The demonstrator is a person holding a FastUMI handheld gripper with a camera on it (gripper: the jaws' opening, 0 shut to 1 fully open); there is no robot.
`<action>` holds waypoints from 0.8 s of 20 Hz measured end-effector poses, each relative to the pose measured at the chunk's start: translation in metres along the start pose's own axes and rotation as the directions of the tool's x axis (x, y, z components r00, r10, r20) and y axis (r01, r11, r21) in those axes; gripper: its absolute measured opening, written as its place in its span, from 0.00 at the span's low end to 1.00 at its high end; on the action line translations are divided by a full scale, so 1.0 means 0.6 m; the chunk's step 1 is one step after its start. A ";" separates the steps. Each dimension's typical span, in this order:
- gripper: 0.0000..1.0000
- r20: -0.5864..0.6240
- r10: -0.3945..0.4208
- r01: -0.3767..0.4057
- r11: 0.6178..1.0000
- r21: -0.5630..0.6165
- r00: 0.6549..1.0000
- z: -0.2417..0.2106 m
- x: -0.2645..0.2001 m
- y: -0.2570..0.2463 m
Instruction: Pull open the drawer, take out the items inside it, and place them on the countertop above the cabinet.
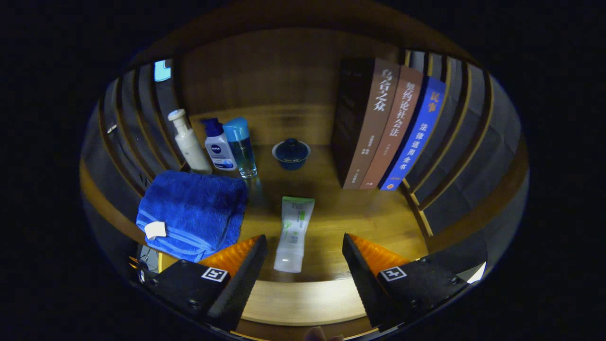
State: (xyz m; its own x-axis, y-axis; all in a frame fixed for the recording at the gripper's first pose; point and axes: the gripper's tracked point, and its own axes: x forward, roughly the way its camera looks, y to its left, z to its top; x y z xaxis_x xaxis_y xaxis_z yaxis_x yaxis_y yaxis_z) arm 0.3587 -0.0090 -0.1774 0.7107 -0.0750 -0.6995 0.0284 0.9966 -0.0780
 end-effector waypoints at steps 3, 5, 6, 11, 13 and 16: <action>1.00 0.109 0.020 -0.023 1.000 0.020 0.994 -0.012 -0.051 -0.006; 1.00 0.184 0.023 -0.028 0.999 0.026 0.983 -0.023 -0.093 -0.016; 1.00 0.225 0.026 -0.032 0.999 0.025 0.974 -0.028 -0.112 -0.018; 1.00 0.420 0.074 -0.085 0.996 0.008 0.904 -0.068 -0.231 0.000; 1.00 0.494 0.091 -0.096 0.995 -0.016 0.865 -0.086 -0.277 0.016; 1.00 0.538 0.125 -0.154 0.988 0.009 0.834 -0.131 -0.326 0.042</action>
State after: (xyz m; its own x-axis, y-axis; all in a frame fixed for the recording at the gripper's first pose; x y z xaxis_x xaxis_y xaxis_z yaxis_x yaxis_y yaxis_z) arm 0.1654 0.0283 -0.0982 0.9741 0.0814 -0.2107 -0.0752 0.9965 0.0374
